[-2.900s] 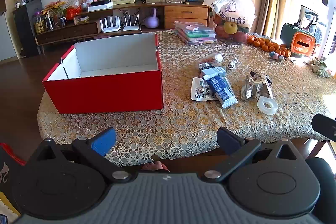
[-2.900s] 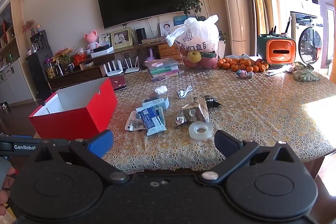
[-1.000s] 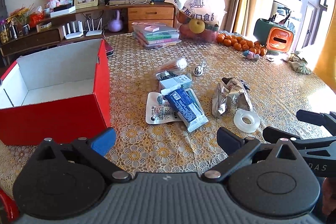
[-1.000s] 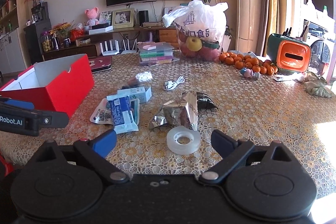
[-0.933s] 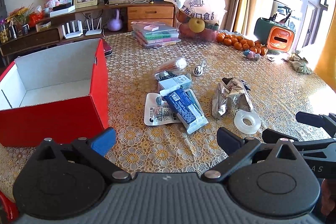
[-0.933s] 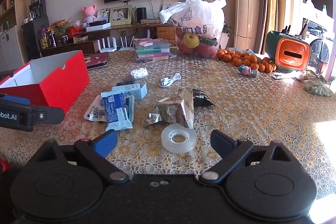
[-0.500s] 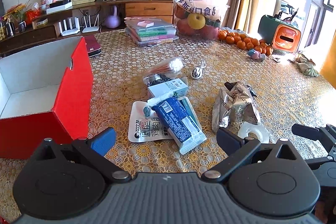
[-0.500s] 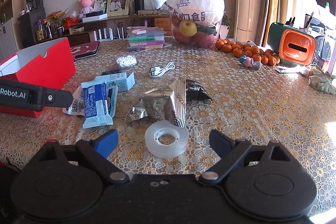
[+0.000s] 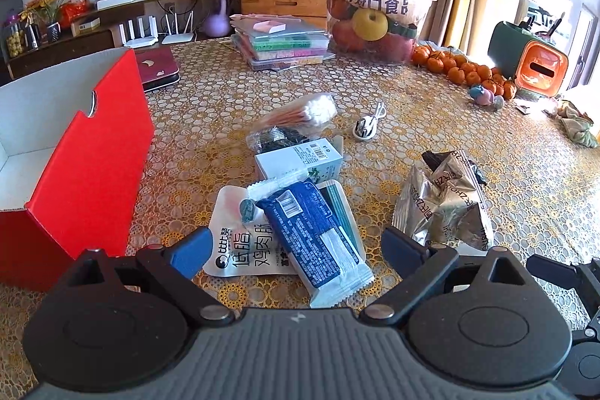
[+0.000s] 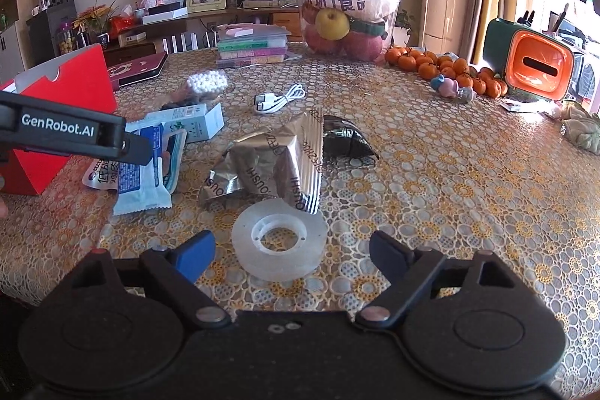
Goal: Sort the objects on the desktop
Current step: 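Grasp the blue snack packet with the left tool while the right tool grasps the clear tape roll, then carry the blue packet with the left tool while the right tool carries the tape roll to the red box, then lower and open the left tool in the box while the right tool releases the tape roll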
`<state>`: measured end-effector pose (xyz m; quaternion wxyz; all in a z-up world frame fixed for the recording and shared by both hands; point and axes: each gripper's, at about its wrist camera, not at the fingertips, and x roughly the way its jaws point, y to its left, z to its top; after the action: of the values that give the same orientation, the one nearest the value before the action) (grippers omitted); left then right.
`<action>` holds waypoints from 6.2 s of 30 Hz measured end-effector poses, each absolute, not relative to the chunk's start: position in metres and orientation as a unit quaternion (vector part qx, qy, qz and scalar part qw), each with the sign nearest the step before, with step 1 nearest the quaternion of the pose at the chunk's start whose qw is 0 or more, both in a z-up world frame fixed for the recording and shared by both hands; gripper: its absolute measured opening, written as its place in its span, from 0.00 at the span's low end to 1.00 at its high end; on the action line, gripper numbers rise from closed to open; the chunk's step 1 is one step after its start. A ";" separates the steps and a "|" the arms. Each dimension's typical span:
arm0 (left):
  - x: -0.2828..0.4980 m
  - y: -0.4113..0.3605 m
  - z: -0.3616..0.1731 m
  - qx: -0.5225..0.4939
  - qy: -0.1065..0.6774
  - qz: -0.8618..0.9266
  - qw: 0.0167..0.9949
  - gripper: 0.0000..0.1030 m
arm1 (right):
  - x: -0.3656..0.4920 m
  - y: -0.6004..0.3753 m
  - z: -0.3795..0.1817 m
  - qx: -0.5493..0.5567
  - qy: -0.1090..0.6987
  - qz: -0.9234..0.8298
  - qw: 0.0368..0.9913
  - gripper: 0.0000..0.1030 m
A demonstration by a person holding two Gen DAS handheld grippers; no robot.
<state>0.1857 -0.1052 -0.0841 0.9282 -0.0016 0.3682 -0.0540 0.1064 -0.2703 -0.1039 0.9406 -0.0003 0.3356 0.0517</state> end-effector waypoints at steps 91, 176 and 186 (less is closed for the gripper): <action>0.120 -0.005 0.006 -0.051 0.323 -0.074 0.942 0.35 | 0.080 -0.184 0.014 -0.057 0.265 0.134 0.953 0.57; 0.326 0.208 -0.085 0.023 0.591 -0.018 0.806 0.36 | 0.256 0.095 -0.048 -0.209 0.466 0.306 0.804 0.57; 0.332 0.208 -0.091 0.019 0.610 -0.019 0.792 0.40 | 0.263 0.096 -0.049 -0.211 0.472 0.302 0.801 0.67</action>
<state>0.3317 0.2080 -0.0906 0.7918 0.0193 0.6102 -0.0187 0.2627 0.0963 -0.0488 0.8008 -0.2107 0.4725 0.3018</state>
